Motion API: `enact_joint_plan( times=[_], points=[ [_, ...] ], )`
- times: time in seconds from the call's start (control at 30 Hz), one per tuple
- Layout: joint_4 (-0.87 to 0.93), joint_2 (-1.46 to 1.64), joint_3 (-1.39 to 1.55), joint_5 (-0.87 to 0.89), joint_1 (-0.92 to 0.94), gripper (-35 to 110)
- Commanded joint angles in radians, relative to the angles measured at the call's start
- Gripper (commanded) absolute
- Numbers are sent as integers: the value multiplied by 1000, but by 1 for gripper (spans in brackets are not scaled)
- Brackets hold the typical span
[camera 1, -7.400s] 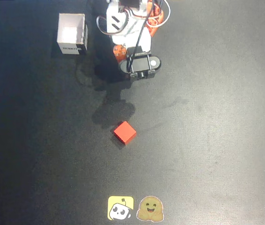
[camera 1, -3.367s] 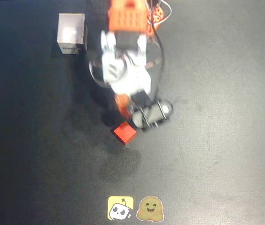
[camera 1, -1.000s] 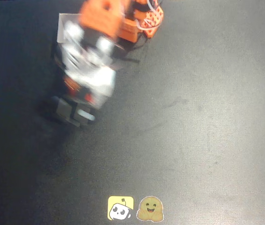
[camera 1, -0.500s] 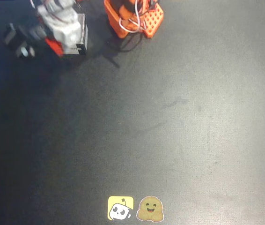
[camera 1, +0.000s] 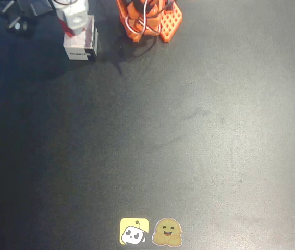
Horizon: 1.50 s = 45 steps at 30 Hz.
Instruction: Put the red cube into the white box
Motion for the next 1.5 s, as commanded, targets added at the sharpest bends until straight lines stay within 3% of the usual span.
enact_joint_plan(
  times=[0.0,0.27,0.4,0.6,0.67,0.77,0.87,0.93,1.03,1.17,1.27,1.47],
  points=[
    [-18,44,29,38,26,0],
    [0,130,95,71,28,1],
    [-12,132,89,64,28,28],
    [-21,124,78,64,21,35],
    [-26,127,75,64,21,33],
    [-58,132,75,21,26,15],
    [-141,138,74,-107,17,0],
    [-230,150,74,-261,-20,0],
    [-324,152,49,-371,-193,0],
    [-456,141,43,-275,-534,0],
    [-627,150,114,-295,-758,0],
    [-744,166,173,-281,-1081,0]
  ],
)
